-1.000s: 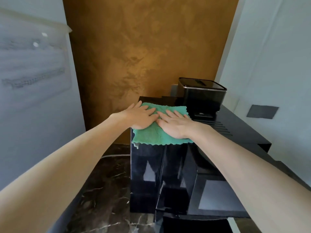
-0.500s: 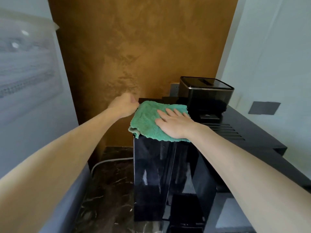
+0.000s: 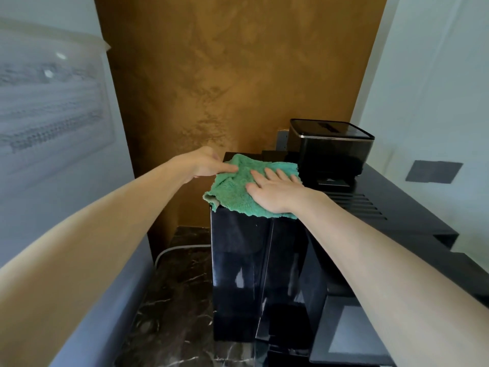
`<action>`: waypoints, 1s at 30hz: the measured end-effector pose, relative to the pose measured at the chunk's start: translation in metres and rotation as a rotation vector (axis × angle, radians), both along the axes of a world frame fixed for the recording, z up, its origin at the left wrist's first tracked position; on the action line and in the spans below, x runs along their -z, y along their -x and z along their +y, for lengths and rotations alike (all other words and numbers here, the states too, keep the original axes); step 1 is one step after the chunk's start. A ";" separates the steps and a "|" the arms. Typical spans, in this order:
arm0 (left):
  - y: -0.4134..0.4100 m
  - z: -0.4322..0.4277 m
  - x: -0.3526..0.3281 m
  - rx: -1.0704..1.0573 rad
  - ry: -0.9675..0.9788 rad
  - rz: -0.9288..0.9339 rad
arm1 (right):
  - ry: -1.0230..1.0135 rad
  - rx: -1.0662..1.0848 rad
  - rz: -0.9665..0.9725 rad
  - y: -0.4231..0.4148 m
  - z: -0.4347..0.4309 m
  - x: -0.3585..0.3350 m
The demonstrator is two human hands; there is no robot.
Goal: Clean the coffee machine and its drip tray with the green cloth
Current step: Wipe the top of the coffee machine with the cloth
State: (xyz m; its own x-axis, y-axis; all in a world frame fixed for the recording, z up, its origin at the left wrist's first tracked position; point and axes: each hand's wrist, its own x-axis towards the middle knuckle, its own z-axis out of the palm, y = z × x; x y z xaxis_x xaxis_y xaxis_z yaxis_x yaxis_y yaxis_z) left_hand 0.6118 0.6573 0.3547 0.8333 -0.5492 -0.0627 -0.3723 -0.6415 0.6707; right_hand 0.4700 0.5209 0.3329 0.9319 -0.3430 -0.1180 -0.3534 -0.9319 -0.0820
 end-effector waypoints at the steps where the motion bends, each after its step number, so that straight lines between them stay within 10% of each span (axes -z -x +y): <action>1: 0.003 -0.002 -0.001 0.008 0.007 0.011 | 0.003 -0.002 0.004 0.000 0.000 -0.001; 16: 0.005 0.002 -0.020 -0.097 0.244 -0.066 | -0.007 -0.032 0.004 0.004 0.000 -0.002; 21: 0.011 0.001 0.005 -0.157 -0.110 -0.579 | -0.007 -0.034 0.013 0.005 0.000 -0.003; 30: 0.059 0.003 0.025 0.238 -0.246 -0.405 | 0.078 0.007 -0.026 0.005 0.006 0.000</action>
State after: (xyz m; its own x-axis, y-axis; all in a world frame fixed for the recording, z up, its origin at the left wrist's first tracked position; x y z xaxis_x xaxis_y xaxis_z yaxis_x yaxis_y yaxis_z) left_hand 0.5526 0.6599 0.3296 0.6718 -0.7355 0.0878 -0.7247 -0.6280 0.2836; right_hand 0.4649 0.5269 0.3333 0.9318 -0.3567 -0.0668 -0.3585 -0.9333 -0.0181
